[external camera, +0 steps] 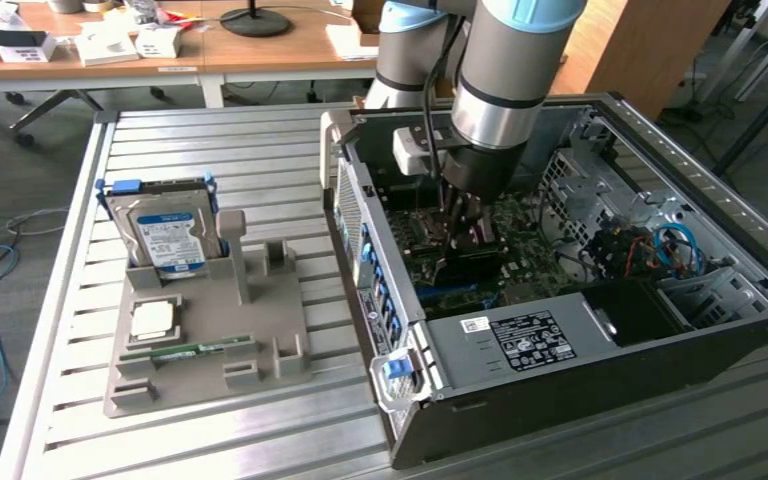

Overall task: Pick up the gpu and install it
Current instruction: 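Press down on the gpu until it lock into place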

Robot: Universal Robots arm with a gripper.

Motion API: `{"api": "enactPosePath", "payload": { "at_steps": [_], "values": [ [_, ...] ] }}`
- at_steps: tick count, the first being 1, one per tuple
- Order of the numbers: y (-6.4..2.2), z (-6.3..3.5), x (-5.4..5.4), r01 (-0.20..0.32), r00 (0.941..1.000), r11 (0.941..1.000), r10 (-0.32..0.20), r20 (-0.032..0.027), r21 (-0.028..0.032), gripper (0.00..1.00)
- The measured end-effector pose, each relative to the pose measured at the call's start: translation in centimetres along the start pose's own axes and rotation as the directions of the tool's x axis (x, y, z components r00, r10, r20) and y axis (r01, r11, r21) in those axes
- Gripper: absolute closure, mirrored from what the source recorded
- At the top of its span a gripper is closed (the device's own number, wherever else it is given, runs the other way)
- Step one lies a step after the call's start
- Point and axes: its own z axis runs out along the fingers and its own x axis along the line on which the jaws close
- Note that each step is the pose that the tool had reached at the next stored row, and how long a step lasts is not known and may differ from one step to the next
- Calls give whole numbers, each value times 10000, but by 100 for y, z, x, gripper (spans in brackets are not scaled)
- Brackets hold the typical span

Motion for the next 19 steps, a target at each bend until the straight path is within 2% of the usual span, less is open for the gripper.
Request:
{"api": "enactPosePath", "payload": {
  "at_steps": [19],
  "values": [
    [1,20,9,0,10000,10000,0,-3,-2,89]
  ]
}}
